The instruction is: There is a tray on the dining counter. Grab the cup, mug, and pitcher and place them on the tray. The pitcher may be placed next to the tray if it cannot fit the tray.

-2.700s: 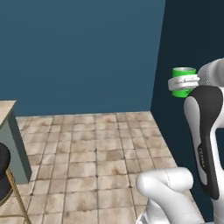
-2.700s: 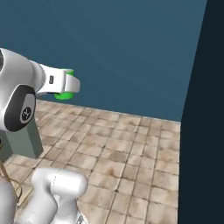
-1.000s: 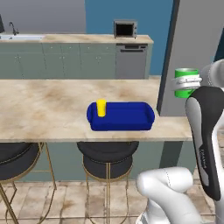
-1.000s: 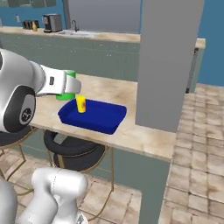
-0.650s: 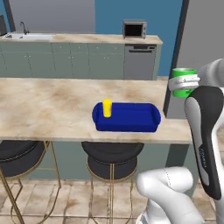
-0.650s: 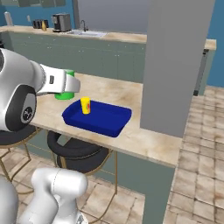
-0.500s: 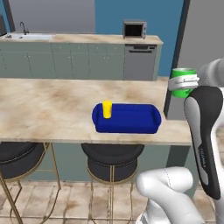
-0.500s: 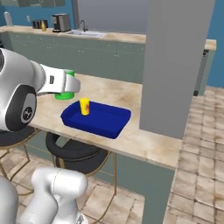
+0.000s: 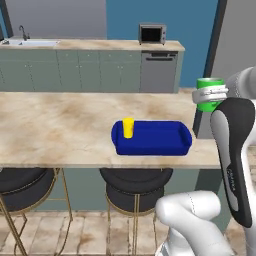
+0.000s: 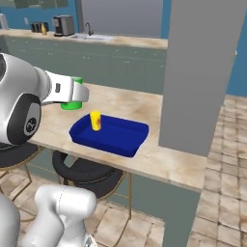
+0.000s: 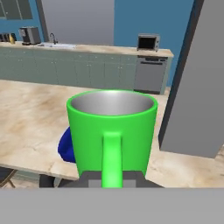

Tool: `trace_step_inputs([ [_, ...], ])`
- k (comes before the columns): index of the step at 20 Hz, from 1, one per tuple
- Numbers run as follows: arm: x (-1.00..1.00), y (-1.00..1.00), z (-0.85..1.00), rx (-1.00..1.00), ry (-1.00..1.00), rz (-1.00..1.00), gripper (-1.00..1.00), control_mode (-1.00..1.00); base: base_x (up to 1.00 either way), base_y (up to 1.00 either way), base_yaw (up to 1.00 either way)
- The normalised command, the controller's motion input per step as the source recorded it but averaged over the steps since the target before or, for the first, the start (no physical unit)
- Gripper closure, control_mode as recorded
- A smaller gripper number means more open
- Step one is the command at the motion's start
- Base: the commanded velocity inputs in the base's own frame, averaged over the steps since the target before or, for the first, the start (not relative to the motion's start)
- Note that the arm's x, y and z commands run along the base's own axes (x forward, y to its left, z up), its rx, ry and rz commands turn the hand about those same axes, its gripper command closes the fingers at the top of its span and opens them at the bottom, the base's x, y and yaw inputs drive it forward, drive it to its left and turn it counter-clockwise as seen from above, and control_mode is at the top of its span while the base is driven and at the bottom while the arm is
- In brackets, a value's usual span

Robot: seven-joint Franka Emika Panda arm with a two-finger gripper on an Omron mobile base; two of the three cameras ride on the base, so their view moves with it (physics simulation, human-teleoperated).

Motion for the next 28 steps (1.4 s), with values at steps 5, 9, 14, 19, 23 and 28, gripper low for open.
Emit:
trace_step_inputs([
  [5,0.0,0.0,0.0,0.0,0.0,0.0,1.0,1.0,0.29,0.46,-0.13],
  [9,0.0,0.0,0.0,0.0,0.0,0.0,1.0,1.0,0.41,0.13,-0.12],
  [14,0.0,0.0,0.0,0.0,0.0,0.0,1.0,1.0,0.54,-0.1,-0.06],
  [19,0.0,0.0,0.0,0.0,0.0,0.0,1.0,1.0,0.45,-0.11,-0.04],
  [23,0.0,0.0,0.0,0.0,0.0,0.0,1.0,1.0,0.12,0.0,-0.01],
  [28,0.0,0.0,0.0,0.0,0.0,0.0,1.0,-1.0,0.0,0.0,0.0],
])
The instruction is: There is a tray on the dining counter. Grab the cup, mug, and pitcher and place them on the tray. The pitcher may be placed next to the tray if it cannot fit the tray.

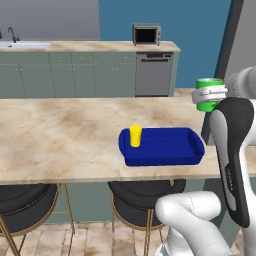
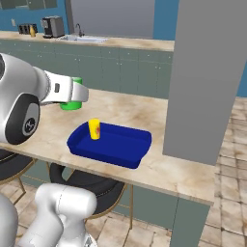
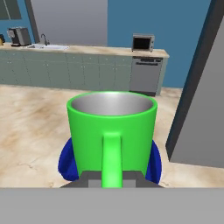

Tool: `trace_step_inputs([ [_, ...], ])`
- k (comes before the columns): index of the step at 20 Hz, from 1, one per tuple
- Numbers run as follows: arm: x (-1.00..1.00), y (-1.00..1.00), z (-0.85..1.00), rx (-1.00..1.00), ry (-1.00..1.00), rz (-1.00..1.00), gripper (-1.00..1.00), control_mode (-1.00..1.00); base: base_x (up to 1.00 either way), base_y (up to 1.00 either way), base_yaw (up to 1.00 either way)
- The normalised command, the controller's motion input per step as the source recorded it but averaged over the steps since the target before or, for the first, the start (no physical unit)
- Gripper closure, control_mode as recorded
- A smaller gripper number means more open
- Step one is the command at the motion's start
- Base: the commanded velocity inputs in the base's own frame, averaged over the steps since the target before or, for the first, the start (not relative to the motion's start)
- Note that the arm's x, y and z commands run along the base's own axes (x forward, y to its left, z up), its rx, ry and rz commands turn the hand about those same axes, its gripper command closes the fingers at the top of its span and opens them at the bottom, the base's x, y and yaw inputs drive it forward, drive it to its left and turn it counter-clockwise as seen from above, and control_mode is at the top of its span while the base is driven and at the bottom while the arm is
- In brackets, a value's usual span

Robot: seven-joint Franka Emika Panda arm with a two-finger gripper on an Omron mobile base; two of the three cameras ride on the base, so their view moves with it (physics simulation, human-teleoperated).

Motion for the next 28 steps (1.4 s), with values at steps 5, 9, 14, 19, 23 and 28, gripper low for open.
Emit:
trace_step_inputs([
  [5,0.0,0.0,0.0,0.0,0.0,0.0,1.0,-1.0,0.0,0.0,0.0],
  [9,0.0,0.0,-0.15,0.0,0.1,0.1,1.0,-1.0,0.0,0.0,0.0],
  [14,0.0,-0.02,-0.52,0.0,0.04,0.17,1.0,-1.0,0.0,0.0,0.0],
  [19,0.04,0.0,-0.59,0.0,0.0,0.16,1.0,-1.0,0.0,0.0,0.0],
  [23,0.24,0.0,-0.52,0.0,0.0,0.11,1.0,-1.0,0.0,0.0,0.0],
  [28,0.36,0.0,-0.39,0.01,0.01,0.05,1.0,-1.0,0.0,0.0,0.0],
])
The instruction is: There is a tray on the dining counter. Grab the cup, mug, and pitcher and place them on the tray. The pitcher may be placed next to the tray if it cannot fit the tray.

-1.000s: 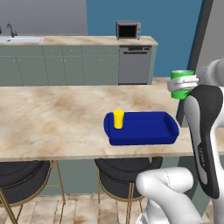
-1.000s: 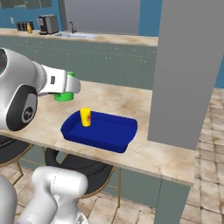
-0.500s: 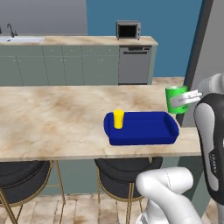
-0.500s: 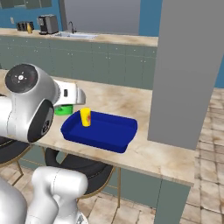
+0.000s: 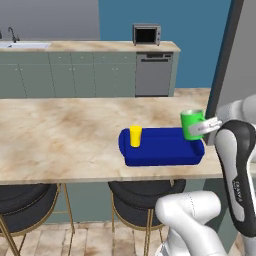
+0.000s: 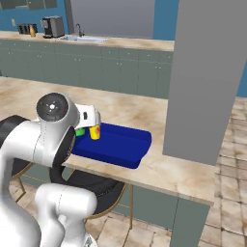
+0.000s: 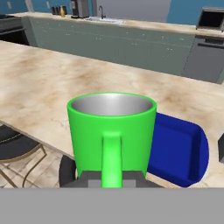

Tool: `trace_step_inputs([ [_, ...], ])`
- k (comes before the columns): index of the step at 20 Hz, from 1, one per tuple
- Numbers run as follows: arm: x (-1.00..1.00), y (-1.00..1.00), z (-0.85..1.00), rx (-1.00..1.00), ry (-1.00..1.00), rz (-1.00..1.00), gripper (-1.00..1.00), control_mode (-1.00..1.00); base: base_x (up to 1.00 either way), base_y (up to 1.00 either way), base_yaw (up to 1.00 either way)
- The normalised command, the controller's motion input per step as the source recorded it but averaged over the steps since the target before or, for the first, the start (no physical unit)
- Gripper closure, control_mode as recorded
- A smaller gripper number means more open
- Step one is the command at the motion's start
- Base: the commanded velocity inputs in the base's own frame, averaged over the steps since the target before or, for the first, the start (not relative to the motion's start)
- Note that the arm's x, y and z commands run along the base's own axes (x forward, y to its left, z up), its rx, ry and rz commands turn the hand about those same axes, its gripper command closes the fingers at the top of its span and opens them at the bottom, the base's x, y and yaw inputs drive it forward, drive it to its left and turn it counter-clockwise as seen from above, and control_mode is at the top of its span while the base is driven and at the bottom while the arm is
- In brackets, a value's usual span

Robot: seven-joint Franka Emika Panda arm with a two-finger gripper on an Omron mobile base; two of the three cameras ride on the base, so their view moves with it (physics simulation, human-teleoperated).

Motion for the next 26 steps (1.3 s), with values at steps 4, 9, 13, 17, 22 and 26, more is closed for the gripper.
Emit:
trace_step_inputs([
  [4,0.46,0.0,-0.29,0.03,0.02,0.0,1.0,-1.0,0.0,0.0,0.0],
  [9,0.48,0.0,-0.26,0.02,0.01,0.0,1.0,-1.0,0.0,0.0,0.0],
  [13,0.4,-0.05,-0.3,0.0,0.04,0.02,1.0,-1.0,0.0,0.0,0.0],
  [17,0.33,-0.06,-0.4,0.0,0.04,0.03,1.0,-1.0,0.0,0.0,0.0],
  [22,0.36,-0.03,-0.42,0.0,0.03,0.03,1.0,-1.0,0.0,0.0,0.0],
  [26,0.44,0.0,-0.34,0.0,0.0,0.03,1.0,-1.0,0.0,0.0,0.0],
])
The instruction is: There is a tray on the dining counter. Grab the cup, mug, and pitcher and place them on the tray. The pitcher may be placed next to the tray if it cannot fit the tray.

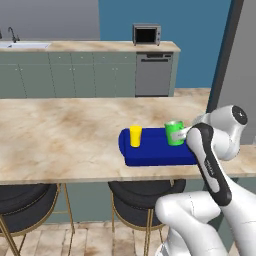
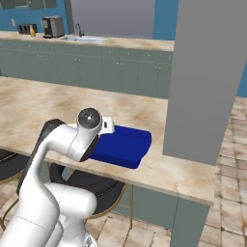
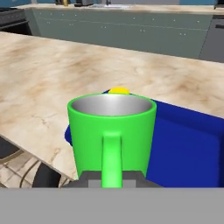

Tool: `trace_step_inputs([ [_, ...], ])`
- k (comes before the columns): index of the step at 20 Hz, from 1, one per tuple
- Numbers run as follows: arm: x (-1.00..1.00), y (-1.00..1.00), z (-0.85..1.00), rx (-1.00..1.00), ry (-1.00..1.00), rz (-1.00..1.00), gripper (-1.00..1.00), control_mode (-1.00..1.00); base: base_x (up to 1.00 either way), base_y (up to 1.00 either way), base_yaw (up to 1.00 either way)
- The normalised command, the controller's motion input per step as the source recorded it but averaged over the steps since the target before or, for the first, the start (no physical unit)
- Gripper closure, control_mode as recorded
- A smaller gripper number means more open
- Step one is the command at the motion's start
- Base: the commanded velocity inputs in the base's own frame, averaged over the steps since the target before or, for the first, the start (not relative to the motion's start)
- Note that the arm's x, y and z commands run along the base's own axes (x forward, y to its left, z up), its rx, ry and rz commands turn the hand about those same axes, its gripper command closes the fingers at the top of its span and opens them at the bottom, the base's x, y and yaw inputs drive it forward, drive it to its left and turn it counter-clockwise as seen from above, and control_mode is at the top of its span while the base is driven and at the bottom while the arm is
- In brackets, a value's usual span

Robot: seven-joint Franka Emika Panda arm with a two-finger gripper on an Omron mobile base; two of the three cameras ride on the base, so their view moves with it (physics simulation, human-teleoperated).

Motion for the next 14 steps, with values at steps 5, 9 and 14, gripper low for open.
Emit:
trace_step_inputs([
  [5,0.49,0.0,-0.28,0.0,0.0,0.02,1.0,-1.0,0.0,0.0,0.0],
  [9,0.4,-0.05,-0.36,0.0,0.0,0.03,1.0,-1.0,0.0,0.0,0.0],
  [14,0.42,-0.01,-0.28,0.01,0.0,0.02,1.0,-1.0,0.0,0.0,0.0],
])
